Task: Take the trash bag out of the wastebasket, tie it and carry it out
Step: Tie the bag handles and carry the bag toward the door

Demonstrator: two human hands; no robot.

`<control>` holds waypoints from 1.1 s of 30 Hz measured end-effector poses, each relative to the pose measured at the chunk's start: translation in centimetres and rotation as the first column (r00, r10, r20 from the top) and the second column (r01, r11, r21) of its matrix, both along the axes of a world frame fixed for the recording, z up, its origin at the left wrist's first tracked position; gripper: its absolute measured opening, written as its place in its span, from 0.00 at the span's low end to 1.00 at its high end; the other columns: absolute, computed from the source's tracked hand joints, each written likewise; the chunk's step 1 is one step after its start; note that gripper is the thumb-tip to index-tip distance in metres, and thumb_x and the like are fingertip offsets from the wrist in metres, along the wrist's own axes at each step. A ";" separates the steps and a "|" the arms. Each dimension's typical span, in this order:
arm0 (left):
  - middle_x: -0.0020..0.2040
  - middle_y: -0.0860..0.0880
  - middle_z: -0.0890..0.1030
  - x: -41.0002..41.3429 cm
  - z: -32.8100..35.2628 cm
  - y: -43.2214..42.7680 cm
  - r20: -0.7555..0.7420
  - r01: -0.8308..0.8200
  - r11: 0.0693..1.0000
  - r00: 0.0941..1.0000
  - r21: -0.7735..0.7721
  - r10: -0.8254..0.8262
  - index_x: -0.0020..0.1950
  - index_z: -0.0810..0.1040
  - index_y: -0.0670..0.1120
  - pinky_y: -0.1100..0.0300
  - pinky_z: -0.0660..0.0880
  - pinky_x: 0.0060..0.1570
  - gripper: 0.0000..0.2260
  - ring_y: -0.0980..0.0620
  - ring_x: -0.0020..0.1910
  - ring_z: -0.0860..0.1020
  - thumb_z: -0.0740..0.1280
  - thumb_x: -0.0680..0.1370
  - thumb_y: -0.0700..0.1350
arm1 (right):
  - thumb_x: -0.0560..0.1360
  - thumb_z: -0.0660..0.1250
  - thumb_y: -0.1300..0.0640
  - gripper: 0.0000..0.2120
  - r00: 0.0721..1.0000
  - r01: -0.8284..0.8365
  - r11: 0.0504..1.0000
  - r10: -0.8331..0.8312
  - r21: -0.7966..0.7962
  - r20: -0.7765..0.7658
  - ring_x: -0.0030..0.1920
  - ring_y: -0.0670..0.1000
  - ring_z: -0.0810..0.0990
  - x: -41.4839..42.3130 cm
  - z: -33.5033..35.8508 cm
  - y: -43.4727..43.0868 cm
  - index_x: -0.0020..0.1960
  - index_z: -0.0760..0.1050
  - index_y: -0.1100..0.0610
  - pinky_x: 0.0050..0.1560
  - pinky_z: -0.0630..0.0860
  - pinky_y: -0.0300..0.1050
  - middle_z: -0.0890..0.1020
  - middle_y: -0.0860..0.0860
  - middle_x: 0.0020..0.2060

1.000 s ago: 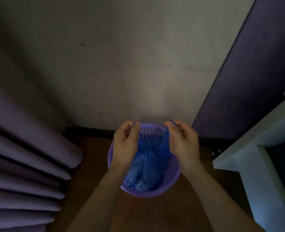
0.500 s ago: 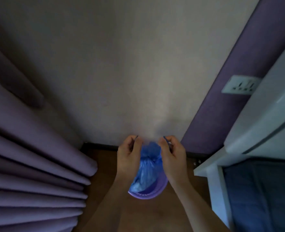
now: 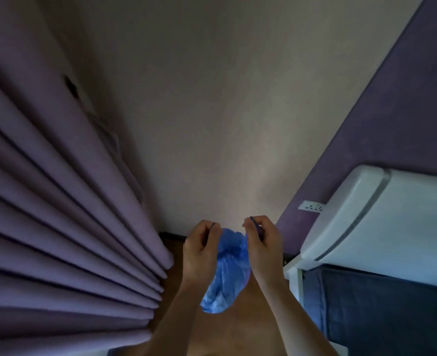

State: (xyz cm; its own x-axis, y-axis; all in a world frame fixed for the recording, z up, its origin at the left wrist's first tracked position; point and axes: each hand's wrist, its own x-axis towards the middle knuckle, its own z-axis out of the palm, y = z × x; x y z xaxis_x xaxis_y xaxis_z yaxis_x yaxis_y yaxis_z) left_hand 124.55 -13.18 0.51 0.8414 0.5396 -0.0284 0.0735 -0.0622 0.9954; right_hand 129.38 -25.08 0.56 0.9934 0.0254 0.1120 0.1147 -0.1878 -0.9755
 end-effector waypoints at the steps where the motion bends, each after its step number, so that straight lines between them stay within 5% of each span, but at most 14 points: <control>1: 0.28 0.55 0.73 -0.7 0.9 0.1 0.008 -0.011 1.000 1.000 0.008 0.011 0.36 0.73 0.48 0.52 0.70 0.36 0.13 0.53 0.31 0.70 0.64 0.80 0.39 | 0.80 0.67 0.60 0.12 1.000 -0.001 1.000 0.001 0.003 0.011 0.32 0.43 0.75 -0.6 0.9 0.2 0.39 0.74 0.50 0.37 0.71 0.34 0.78 0.43 0.30; 15: 0.28 0.53 0.72 -5.5 5.4 0.0 0.048 -0.137 0.989 0.990 0.049 0.135 0.37 0.74 0.44 0.53 0.70 0.34 0.12 0.53 0.30 0.70 0.64 0.81 0.41 | 0.79 0.66 0.61 0.09 0.994 -0.110 0.991 0.110 0.077 0.015 0.33 0.46 0.75 -4.6 5.7 1.6 0.40 0.77 0.54 0.37 0.73 0.38 0.78 0.48 0.31; 20: 0.26 0.55 0.73 -5.5 6.2 -0.4 0.016 -0.294 0.954 0.956 0.062 0.293 0.33 0.73 0.51 0.56 0.69 0.32 0.15 0.55 0.28 0.70 0.65 0.80 0.41 | 0.79 0.66 0.58 0.09 0.960 -0.279 0.958 0.278 0.065 0.021 0.33 0.46 0.75 -3.5 6.2 2.9 0.40 0.76 0.54 0.37 0.74 0.43 0.78 0.51 0.32; 25: 0.29 0.43 0.72 -7.5 6.6 -0.8 0.042 -0.558 0.826 0.830 0.076 0.556 0.37 0.74 0.40 0.50 0.69 0.31 0.12 0.51 0.30 0.70 0.65 0.80 0.41 | 0.79 0.66 0.56 0.11 0.812 -0.583 0.812 0.582 0.018 0.050 0.31 0.41 0.73 -2.9 6.6 4.5 0.38 0.74 0.51 0.34 0.72 0.37 0.77 0.43 0.30; 29: 0.26 0.53 0.71 -11.8 6.2 -2.0 0.037 -0.746 0.663 0.666 0.064 0.745 0.32 0.72 0.53 0.57 0.66 0.29 0.16 0.54 0.28 0.68 0.65 0.79 0.42 | 0.79 0.67 0.59 0.11 0.663 -0.749 0.660 0.747 0.062 0.050 0.30 0.41 0.73 -5.8 6.2 6.1 0.38 0.74 0.55 0.35 0.71 0.35 0.77 0.44 0.29; 33: 0.26 0.54 0.71 -17.3 6.2 -3.9 0.048 -0.888 0.456 0.459 0.069 0.887 0.32 0.72 0.51 0.58 0.67 0.30 0.13 0.56 0.29 0.68 0.65 0.76 0.45 | 0.79 0.67 0.60 0.11 0.440 -0.895 0.436 0.898 0.089 0.026 0.31 0.41 0.74 -10.9 6.2 7.2 0.38 0.75 0.54 0.36 0.71 0.37 0.78 0.48 0.29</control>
State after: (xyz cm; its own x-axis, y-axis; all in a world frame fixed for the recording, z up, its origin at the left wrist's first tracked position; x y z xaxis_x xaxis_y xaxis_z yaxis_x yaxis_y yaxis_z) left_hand 107.24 -17.05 6.76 -0.0938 0.9944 0.0496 0.1284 -0.0373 0.9910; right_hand 118.53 -17.86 6.80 0.4220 0.8957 0.1400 0.1523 0.0822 -0.9849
